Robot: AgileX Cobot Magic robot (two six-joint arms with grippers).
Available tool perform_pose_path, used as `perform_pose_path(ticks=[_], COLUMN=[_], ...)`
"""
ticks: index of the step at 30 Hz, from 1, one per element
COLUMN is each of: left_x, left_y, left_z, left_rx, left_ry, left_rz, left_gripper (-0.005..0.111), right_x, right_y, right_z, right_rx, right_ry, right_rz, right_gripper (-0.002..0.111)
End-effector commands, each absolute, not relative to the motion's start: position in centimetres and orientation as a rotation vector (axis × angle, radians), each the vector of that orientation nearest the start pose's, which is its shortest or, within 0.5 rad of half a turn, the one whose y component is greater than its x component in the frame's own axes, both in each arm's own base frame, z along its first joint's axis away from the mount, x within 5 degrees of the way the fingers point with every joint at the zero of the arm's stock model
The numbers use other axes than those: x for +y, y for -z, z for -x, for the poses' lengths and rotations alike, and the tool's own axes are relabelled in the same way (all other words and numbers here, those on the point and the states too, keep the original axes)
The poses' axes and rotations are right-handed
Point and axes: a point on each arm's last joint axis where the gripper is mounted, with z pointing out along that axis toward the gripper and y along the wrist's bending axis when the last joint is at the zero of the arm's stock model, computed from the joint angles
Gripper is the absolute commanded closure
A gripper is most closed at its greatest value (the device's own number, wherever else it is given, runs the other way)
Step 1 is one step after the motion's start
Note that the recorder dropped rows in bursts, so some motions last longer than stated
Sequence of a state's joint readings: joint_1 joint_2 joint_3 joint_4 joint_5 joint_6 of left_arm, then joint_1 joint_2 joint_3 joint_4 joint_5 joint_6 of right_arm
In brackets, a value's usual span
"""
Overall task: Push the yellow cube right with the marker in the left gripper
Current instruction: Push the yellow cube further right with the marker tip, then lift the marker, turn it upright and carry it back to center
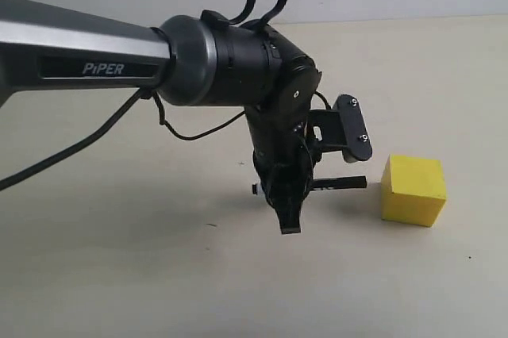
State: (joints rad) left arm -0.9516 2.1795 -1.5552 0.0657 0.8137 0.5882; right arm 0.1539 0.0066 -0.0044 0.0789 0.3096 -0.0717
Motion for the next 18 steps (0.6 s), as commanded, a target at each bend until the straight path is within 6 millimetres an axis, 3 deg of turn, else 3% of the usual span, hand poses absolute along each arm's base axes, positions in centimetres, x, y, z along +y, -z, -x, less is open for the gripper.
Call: perform_pose_path(ticks=[1,11,18], left_x=[-36.1,-38.0,-36.8], left_y=[-13.7,-13.9,-13.9], left_z=[-25.3,-23.4,-24.8], left_rx=[-2.391,-2.368,-2.437], left_ry=[-0.018,-0.064,-0.031], left_rz=[2.38,2.489,2.377], left_gripper=[0.107,0.107,0.107], right_x=[1.0,1.0,1.0], right_y=[-18.6,-18.6,-18.6], right_z=[-5.3,-5.3,-5.3], right_rx=[1.783,1.783,1.783], right_ry=[-0.13,-0.13,-0.13], right_rz=[0.157,0.157,0.157], right_gripper=[0.108,0.108,0.108])
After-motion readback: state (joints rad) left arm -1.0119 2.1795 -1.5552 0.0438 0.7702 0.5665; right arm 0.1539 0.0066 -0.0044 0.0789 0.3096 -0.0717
